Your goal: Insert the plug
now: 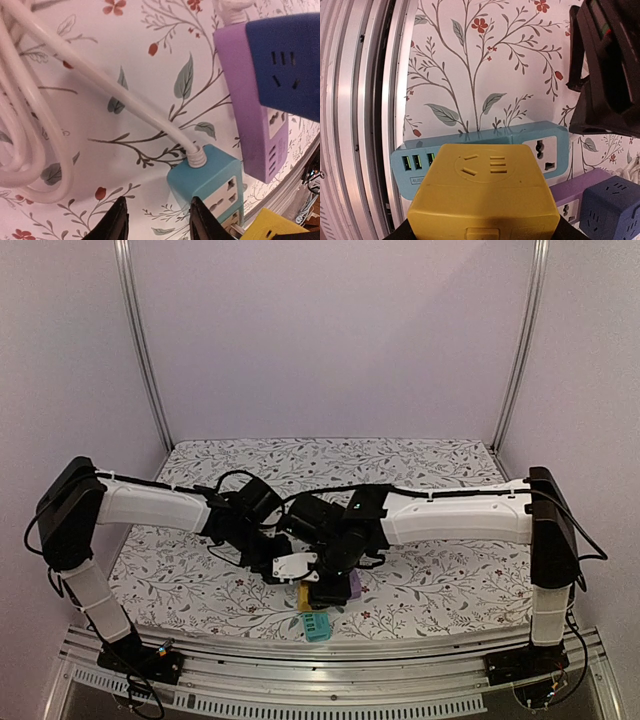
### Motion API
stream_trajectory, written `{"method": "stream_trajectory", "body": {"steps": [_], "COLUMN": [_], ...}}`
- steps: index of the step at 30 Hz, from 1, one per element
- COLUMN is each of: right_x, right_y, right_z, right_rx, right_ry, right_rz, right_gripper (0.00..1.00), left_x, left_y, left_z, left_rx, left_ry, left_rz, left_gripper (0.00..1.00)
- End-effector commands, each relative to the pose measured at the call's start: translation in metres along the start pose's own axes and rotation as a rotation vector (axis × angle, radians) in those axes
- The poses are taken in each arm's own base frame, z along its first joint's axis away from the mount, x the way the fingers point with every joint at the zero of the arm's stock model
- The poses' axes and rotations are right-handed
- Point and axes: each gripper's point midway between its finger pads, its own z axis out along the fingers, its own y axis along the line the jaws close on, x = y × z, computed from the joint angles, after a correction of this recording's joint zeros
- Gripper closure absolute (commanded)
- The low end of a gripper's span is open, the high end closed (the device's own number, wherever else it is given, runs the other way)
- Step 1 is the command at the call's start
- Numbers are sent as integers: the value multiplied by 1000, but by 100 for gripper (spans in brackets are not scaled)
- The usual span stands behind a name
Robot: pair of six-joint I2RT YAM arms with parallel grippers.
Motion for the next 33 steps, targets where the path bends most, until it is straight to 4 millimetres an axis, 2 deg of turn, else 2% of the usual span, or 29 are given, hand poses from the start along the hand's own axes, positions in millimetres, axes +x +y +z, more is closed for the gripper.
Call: {"method": "stream_trajectory", "body": {"steps": [1, 5, 10, 13, 16, 19, 23, 28, 33], "right_x": [2, 2, 0, -6, 0, 12, 20, 24, 19], "right_y": [-15, -15, -9, -2, 4, 13, 14, 6, 2], "right_z": [-22, -32, -25, -24, -26, -21, -14, -4, -3], "right_rx": [85, 93, 61, 15, -15, -47, -64, -49, -29], "right_ry": [12, -1, -15, -42, -42, -25, -16, -7, -22], "right_rz": [-21, -22, -48, -51, -51, -60, -87, -108, -111], "right_gripper": [100, 100, 100, 100, 100, 100, 100, 100, 100], "left_x": [-16, -20, -26, -26, -25, -20, -14, -13, -3], "left_y": [-14, -15, -13, -13, -12, -4, 0, 0, 13], "left_z": [-17, -19, -31, -37, -42, -45, -44, -43, -23], "left_rx": [-12, -20, -45, -47, -54, -90, -79, -80, -106], "left_ry": [-47, -59, -93, -110, -111, -103, -101, -104, -67], "left_rz": [62, 69, 74, 74, 79, 73, 57, 36, -5], "left_gripper": [58, 58, 56, 51, 43, 42, 41, 39, 45]}}
